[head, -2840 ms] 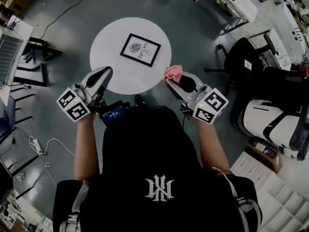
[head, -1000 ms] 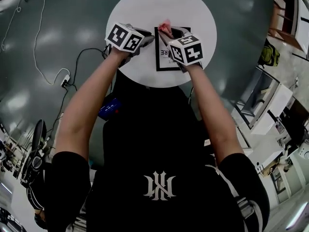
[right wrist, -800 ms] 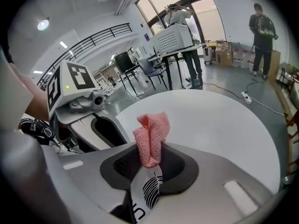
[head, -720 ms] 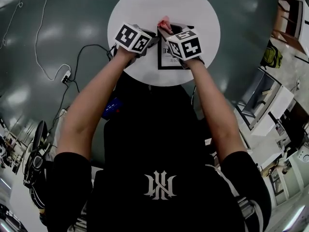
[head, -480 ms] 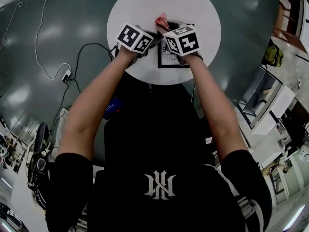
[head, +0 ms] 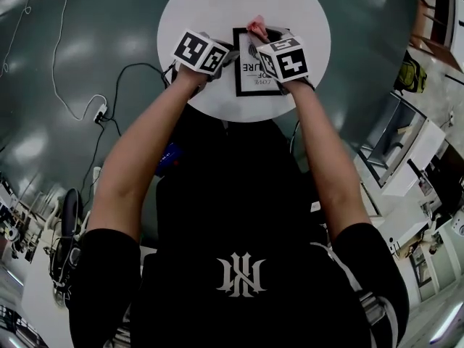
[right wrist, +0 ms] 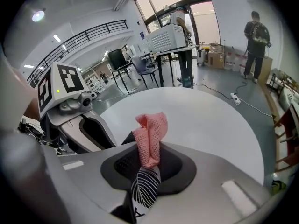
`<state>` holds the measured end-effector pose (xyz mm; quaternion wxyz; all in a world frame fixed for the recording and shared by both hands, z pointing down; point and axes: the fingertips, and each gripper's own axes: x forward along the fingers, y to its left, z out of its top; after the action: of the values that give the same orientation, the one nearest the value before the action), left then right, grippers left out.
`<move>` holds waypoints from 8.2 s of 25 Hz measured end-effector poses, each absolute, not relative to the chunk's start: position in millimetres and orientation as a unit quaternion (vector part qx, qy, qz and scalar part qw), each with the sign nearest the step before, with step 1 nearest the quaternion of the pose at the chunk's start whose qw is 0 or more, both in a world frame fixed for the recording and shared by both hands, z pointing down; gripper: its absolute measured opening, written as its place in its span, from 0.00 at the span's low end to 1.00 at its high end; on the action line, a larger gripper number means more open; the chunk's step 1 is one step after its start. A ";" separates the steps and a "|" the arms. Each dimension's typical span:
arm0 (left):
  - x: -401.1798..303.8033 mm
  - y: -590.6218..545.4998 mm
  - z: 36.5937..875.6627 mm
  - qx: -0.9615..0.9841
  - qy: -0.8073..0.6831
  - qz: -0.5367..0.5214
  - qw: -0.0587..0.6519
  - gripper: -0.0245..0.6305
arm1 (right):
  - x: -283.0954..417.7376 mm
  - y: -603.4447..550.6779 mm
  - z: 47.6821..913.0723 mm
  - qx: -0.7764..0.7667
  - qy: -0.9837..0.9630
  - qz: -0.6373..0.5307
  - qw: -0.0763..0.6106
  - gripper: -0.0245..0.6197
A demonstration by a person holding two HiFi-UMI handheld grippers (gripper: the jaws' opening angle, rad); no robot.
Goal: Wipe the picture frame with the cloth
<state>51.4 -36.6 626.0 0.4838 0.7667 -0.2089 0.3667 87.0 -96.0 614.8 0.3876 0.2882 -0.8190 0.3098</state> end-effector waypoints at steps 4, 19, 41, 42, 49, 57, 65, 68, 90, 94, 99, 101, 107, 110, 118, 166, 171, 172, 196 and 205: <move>52.4 -36.6 626.7 0.766 -0.212 0.366 0.484 0.15 | 115.8 -98.2 617.9 0.314 -0.805 0.298 0.407 0.15; 53.6 -34.4 630.1 0.765 -0.218 0.359 0.488 0.14 | 186.0 -107.3 624.7 0.394 -0.749 0.325 0.422 0.15; 57.5 -32.6 629.0 0.765 -0.223 0.353 0.491 0.15 | 55.1 -64.6 621.2 0.244 -0.814 0.381 0.365 0.15; 57.8 -32.6 628.9 0.765 -0.223 0.353 0.491 0.15 | 55.9 -64.7 621.4 0.245 -0.813 0.379 0.366 0.15; 55.0 -32.3 628.9 0.769 -0.224 0.352 0.485 0.15 | 71.7 -67.6 627.0 0.257 -0.807 0.359 0.391 0.15; 52.6 -34.1 628.3 0.770 -0.227 0.351 0.482 0.15 | 121.4 -76.3 629.3 0.294 -0.790 0.309 0.440 0.15; 50.7 -34.2 630.6 0.771 -0.235 0.348 0.479 0.14 | 151.7 -80.7 628.8 0.322 -0.766 0.251 0.496 0.15; 52.1 -34.6 631.7 0.770 -0.235 0.347 0.481 0.14 | 159.7 -82.5 628.8 0.328 -0.761 0.233 0.509 0.15; 51.8 -34.5 630.6 0.774 -0.244 0.330 0.482 0.13 | 65.6 -49.2 615.0 0.253 -0.809 0.400 0.348 0.14; 52.4 -34.6 628.2 0.775 -0.245 0.329 0.480 0.14 | 67.8 -48.2 625.4 0.239 -0.808 0.390 0.373 0.14; 51.8 -35.1 627.1 0.774 -0.246 0.324 0.485 0.14 | 73.2 -47.2 624.8 0.235 -0.812 0.354 0.401 0.14; 50.5 -34.4 627.7 0.774 -0.245 0.324 0.486 0.14 | 82.2 -47.1 626.3 0.246 -0.808 0.336 0.417 0.14; 50.6 -34.4 628.0 0.773 -0.244 0.327 0.485 0.14 | 126.3 -53.5 629.9 0.301 -0.777 0.318 0.452 0.14; 50.9 -34.4 627.8 0.773 -0.244 0.326 0.487 0.14 | 146.5 -55.6 629.5 0.321 -0.761 0.301 0.476 0.14; 49.5 -33.3 626.7 0.771 -0.248 0.327 0.487 0.14 | 164.5 -59.0 625.8 0.324 -0.748 0.189 0.548 0.14; 47.9 -33.4 626.3 0.765 -0.263 0.314 0.498 0.14 | 161.2 -33.4 627.6 0.317 -0.748 0.193 0.551 0.14; 48.1 -33.3 625.8 0.763 -0.259 0.321 0.497 0.14 | 173.0 -38.6 621.4 0.327 -0.736 0.126 0.579 0.14; 47.8 -33.8 625.9 0.763 -0.259 0.321 0.498 0.14 | 175.8 -39.9 620.0 0.328 -0.734 0.120 0.582 0.14; 49.6 -32.3 626.6 0.761 -0.263 0.308 0.507 0.14 | 77.8 7.1 623.9 0.272 -0.794 0.352 0.414 0.14; 47.1 -33.8 628.5 0.759 -0.262 0.308 0.510 0.15 | 101.8 1.2 629.4 0.274 -0.788 0.278 0.476 0.14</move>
<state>47.1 -33.8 628.5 0.5099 0.7592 -0.2620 0.3081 101.8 1.2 629.4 0.4759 0.2742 -0.7879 0.2785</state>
